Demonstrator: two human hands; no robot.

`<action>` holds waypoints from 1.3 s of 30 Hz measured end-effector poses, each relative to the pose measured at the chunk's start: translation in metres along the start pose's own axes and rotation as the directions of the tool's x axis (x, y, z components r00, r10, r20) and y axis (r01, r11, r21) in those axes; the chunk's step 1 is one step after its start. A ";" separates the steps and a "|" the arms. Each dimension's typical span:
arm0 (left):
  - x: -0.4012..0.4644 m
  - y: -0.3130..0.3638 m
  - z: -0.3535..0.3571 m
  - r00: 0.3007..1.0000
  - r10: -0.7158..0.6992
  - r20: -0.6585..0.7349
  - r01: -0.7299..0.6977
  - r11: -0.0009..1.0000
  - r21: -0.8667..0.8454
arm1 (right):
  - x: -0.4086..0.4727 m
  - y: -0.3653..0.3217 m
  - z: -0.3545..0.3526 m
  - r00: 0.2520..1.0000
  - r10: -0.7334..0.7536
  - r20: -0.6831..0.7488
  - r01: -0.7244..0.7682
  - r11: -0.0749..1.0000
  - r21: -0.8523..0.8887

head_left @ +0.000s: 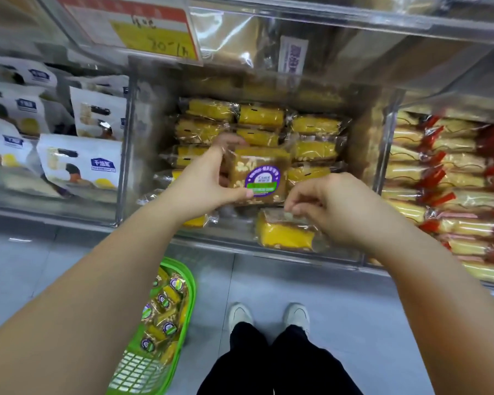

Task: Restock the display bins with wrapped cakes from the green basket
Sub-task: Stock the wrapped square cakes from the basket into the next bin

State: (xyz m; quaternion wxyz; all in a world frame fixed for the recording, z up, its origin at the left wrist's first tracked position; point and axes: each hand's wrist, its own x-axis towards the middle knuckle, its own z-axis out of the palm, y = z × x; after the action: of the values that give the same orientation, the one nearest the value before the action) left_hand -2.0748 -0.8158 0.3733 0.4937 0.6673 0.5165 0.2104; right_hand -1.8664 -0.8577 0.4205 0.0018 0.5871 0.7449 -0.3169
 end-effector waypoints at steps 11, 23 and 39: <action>0.001 0.002 -0.019 0.989 0.062 0.138 -0.121 0.871 0.477 | 0.030 -0.007 0.032 0.974 0.226 -0.005 -0.220 0.954 0.203; 0.007 0.004 -0.009 0.969 0.127 0.214 -0.248 0.551 0.797 | 0.027 0.000 0.056 0.939 0.276 0.206 -0.272 0.961 -0.050; 0.005 0.001 -0.028 0.980 0.154 0.125 -0.196 0.842 0.503 | 0.015 0.016 0.033 0.930 0.138 0.342 -0.368 0.414 0.833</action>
State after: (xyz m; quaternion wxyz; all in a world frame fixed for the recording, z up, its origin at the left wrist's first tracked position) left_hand -2.0945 -0.7989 0.3849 0.2972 0.8268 0.4705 0.0826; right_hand -1.8693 -0.8586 0.3810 -0.1730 0.5682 0.3672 -0.7158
